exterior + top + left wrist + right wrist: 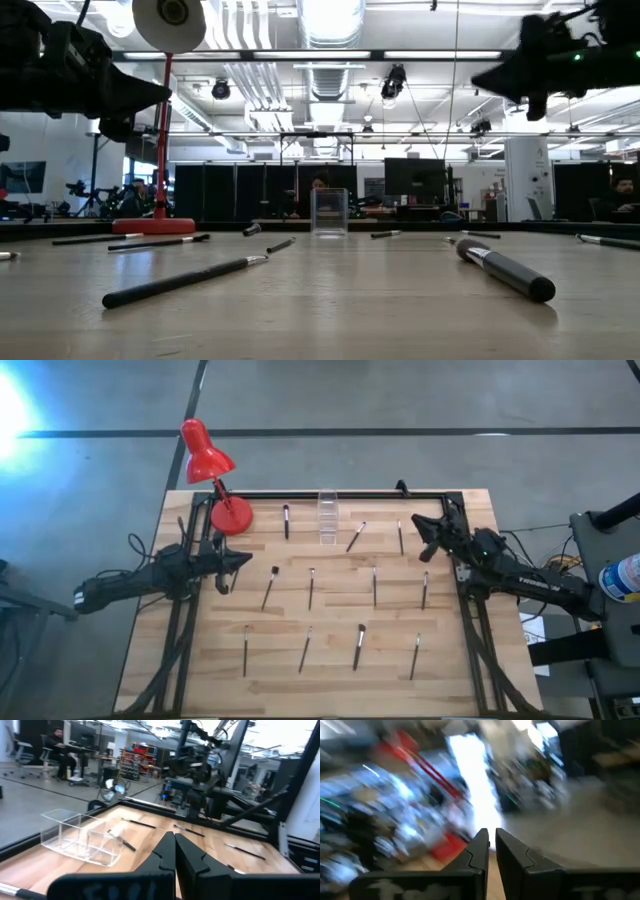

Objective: Put items in baskets/containers
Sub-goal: Put the black eyeshadow brush into the transparent organizer

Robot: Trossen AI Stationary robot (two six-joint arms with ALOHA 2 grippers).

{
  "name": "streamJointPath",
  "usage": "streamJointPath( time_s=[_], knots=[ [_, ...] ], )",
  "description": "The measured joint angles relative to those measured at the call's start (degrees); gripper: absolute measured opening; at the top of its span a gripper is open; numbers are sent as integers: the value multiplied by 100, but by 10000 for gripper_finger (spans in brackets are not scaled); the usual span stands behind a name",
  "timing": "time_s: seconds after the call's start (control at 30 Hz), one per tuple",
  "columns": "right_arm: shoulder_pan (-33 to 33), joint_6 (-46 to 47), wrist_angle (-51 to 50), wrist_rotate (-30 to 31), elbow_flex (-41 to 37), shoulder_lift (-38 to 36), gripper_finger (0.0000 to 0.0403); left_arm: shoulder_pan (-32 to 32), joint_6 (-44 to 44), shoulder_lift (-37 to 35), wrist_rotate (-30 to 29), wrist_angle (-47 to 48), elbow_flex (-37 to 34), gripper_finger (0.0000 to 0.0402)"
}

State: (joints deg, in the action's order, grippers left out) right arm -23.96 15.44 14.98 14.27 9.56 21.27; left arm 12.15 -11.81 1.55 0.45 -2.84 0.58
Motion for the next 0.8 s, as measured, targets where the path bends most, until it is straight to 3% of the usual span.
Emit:
streamJointPath(
  time_s=[0.1,0.23,0.6,0.8],
  knots=[
    [10,92,-1455,614,602,447,10,1,91,98,-4,1,0,0],
    [19,376,-2245,660,1225,1308,8,1,377,189,-3,-19,1,0],
    [-557,1014,-3170,632,2213,3938,8,1,428,203,54,-14,0,0],
    [-1236,1388,-3285,-102,2394,4821,9,1,452,231,162,-8,-9,0]
  ],
)
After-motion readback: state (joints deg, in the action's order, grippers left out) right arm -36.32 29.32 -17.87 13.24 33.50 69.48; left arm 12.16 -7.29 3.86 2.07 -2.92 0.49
